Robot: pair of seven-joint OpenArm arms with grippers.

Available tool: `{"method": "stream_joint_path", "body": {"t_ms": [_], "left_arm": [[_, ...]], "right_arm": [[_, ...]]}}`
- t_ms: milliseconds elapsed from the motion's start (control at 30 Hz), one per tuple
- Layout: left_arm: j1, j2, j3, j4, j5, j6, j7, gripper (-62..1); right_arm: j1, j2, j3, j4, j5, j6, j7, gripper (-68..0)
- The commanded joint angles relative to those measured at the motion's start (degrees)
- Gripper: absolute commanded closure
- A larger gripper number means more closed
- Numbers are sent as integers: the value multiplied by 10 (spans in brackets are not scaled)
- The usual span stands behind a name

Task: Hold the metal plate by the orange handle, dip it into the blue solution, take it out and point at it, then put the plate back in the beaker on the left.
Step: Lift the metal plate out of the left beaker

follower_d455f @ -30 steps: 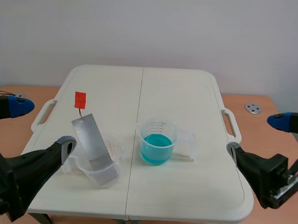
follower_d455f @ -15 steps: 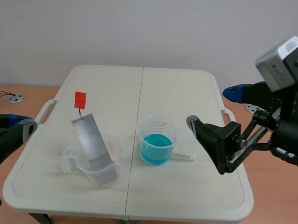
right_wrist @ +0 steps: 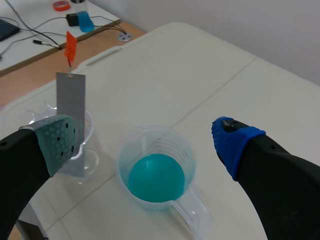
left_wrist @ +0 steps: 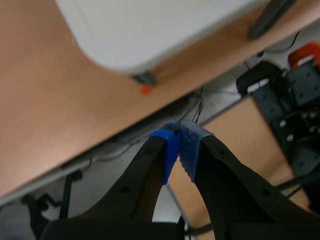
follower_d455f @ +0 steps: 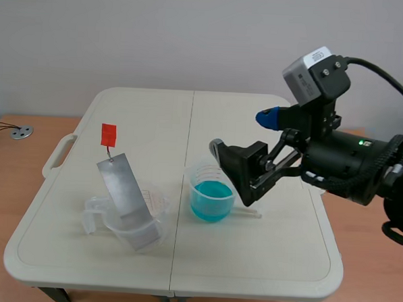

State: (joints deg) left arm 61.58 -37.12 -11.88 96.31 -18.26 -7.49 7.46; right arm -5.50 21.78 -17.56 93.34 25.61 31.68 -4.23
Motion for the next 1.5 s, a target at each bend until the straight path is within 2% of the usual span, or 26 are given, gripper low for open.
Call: {"method": "stream_joint_path", "body": {"t_ms": [0, 100, 200, 300, 433, 567, 833, 900, 1033, 1167, 1467], "left_arm": [[-5, 6, 7, -11, -3, -8, -8, -27], [-7, 6, 19, -50, -3, -29, -8, -27], [-13, 8, 35, -87, -3, -50, -16, -27], [-33, 11, 54, -125, 12, -62, -17, -27], [-69, 11, 88, -180, 31, -67, -16, -27], [-97, 11, 113, -226, 42, -73, -16, -27], [-144, 14, 150, -297, 44, -73, -16, -27], [-155, 19, 154, -313, 45, -73, -16, -27], [-170, 33, 157, -340, 52, -73, -16, -27], [-180, 49, 157, -357, 75, -73, -16, -27], [-180, 62, 157, -367, 76, -74, -16, -27]], "right_arm": [[21, -7, -8, -4, 10, 12, 4, -549], [51, -25, -28, -32, 10, 27, 3, -549], [83, -41, -46, -64, 10, 29, 3, -549], [116, -59, -61, -104, 11, 31, 3, -549], [160, -86, -78, -168, 14, 72, 3, -541], [193, -108, -92, -223, 19, 88, 5, -541], [250, -142, -126, -290, 19, 96, 7, -541], [266, -150, -134, -309, 19, 104, 7, -541], [299, -170, -149, -347, 19, 104, 7, -538], [326, -190, -167, -383, 21, 109, 7, -537], [362, -241, -183, -465, 21, 110, 7, -537]]}}
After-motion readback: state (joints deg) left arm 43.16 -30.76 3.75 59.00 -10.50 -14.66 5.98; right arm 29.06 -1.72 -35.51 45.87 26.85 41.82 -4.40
